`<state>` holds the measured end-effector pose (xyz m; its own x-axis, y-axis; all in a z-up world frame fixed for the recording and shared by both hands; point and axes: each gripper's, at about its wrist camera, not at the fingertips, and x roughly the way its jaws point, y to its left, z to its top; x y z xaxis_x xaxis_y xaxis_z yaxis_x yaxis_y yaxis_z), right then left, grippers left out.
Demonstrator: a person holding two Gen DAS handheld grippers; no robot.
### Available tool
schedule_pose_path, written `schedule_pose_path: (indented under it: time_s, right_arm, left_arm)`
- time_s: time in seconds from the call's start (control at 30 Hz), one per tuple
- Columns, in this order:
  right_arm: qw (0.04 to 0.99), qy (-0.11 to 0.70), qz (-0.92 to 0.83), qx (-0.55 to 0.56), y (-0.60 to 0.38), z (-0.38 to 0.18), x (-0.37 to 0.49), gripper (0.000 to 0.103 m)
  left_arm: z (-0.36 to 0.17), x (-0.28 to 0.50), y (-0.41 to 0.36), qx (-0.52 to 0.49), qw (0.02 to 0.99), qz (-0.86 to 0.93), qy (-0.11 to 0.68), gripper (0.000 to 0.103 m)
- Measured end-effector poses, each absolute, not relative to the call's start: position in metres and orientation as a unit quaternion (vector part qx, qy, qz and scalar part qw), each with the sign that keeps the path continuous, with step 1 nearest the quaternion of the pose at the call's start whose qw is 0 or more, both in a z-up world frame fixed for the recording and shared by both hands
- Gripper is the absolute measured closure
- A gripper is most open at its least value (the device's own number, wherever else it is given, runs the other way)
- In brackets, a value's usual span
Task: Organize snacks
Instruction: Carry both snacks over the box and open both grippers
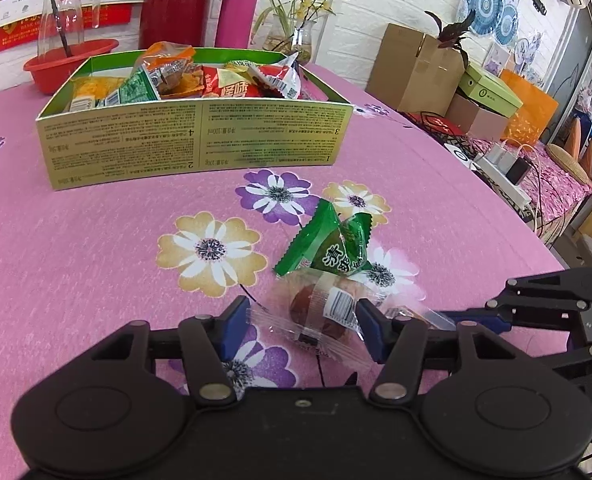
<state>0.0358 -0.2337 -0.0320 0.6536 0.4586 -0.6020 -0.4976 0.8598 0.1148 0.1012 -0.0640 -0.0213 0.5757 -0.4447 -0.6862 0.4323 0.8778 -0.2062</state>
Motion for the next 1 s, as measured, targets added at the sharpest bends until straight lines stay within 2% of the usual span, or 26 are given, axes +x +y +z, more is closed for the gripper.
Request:
schedule_pose_path:
  time_s: [0.57,1.0]
  right_arm:
    - [0.938,0.222,0.263,-0.036,-0.228,0.03,0.069,0.067]
    - [0.958,0.161,0.236,-0.022,-0.208,0.048,0.151,0.067]
  left_arm:
    - [0.048,0.117,-0.023,-0.04,0.931,-0.201,0.304,0.062]
    - [0.077,0.196,0.007,-0.077,0.954,-0.126,0.261,0.061]
